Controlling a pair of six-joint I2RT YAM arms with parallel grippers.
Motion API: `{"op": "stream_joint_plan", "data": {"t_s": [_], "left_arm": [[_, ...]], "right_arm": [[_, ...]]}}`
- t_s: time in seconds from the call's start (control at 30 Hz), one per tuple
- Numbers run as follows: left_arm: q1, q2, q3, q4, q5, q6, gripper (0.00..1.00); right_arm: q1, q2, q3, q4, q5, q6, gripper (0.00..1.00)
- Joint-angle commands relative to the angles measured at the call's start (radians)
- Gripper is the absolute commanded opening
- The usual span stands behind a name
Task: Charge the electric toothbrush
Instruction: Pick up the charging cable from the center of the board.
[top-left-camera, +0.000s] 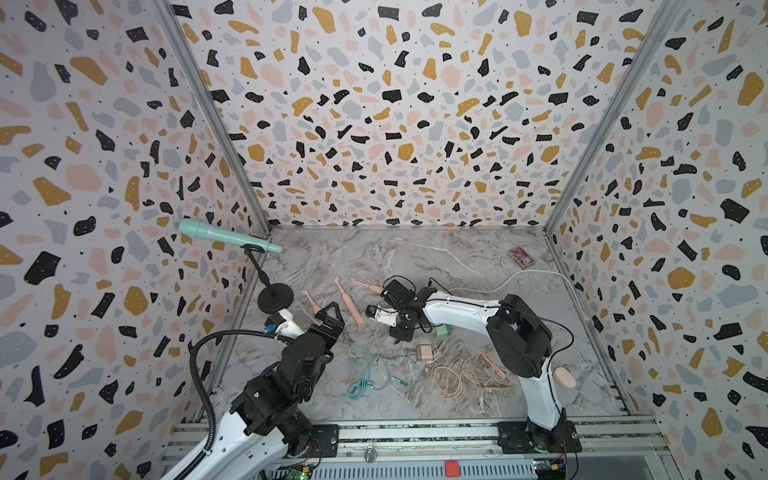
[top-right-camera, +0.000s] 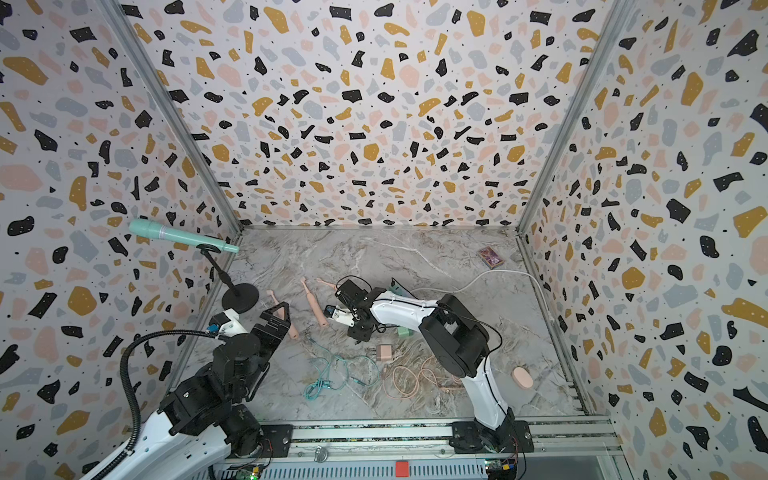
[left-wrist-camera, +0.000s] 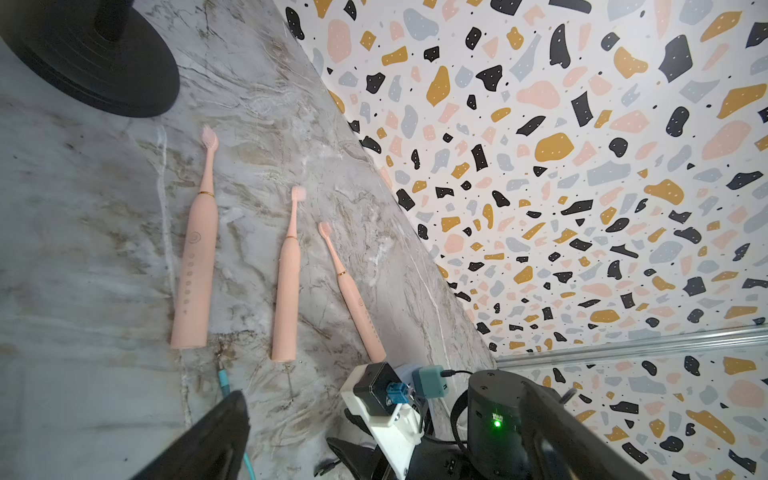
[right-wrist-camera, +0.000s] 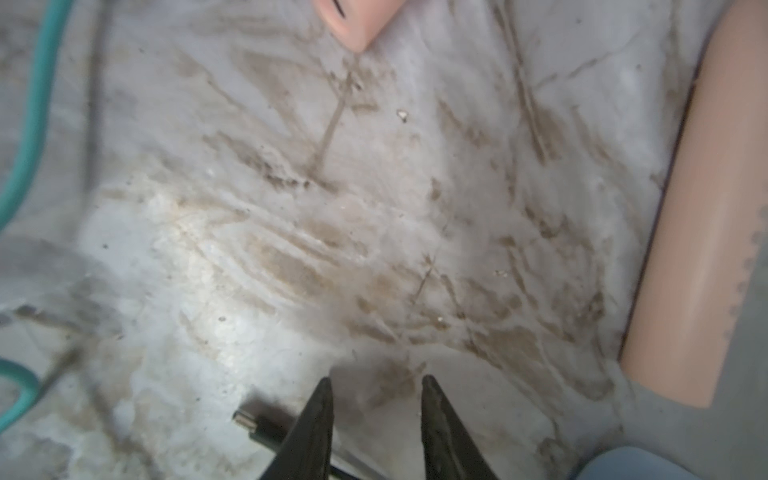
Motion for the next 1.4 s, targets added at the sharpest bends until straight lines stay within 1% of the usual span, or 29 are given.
{"op": "stream_joint_plan", "data": {"t_s": [0.0,0.1,0.2,0.27,0.47,0.63,0.83,1.0,1.1,1.23,1.3,1.37], "left_arm": [[0.005,-0.009,0.009,-0.009,-0.026,0.004,1.00],[0.005,-0.003,0.008,-0.001,-0.023,0.006,0.99],[0.005,-0.001,0.012,0.004,-0.024,0.007,1.00],[0.005,0.000,0.015,0.004,-0.023,0.008,1.00],[0.005,0.003,0.009,0.011,-0.015,0.004,0.99],[0.005,0.003,0.005,0.015,-0.007,0.002,1.00],[0.005,0.003,0.003,0.019,-0.001,0.002,1.00],[0.005,0.004,-0.004,0.027,0.003,-0.001,1.00],[0.005,0.004,-0.004,0.027,0.004,-0.002,1.00],[0.005,0.003,-0.002,0.024,0.002,-0.001,1.00],[0.005,0.003,-0.002,0.025,0.004,-0.001,0.99],[0.005,0.005,-0.002,0.028,0.005,-0.002,1.00]], "right_arm": [[0.003,-0.027,-0.008,-0.048,0.017,-0.038,0.37],[-0.012,-0.059,-0.014,-0.045,0.017,-0.033,0.39],[-0.038,-0.103,-0.021,-0.048,-0.052,-0.038,0.42],[-0.041,-0.123,-0.035,-0.041,-0.060,-0.045,0.44],[-0.035,-0.113,-0.052,-0.064,-0.117,-0.055,0.48],[-0.017,-0.107,-0.088,-0.044,-0.092,-0.061,0.48],[-0.007,-0.101,-0.106,-0.030,-0.098,-0.068,0.48],[0.007,-0.066,-0.102,-0.030,-0.067,-0.072,0.43],[0.006,-0.049,-0.099,-0.034,-0.056,-0.075,0.39],[-0.002,-0.029,-0.089,-0.039,-0.076,-0.078,0.32],[-0.001,-0.015,-0.079,-0.047,-0.082,-0.080,0.25],[-0.006,-0.004,-0.071,-0.058,-0.083,-0.081,0.20]]}}
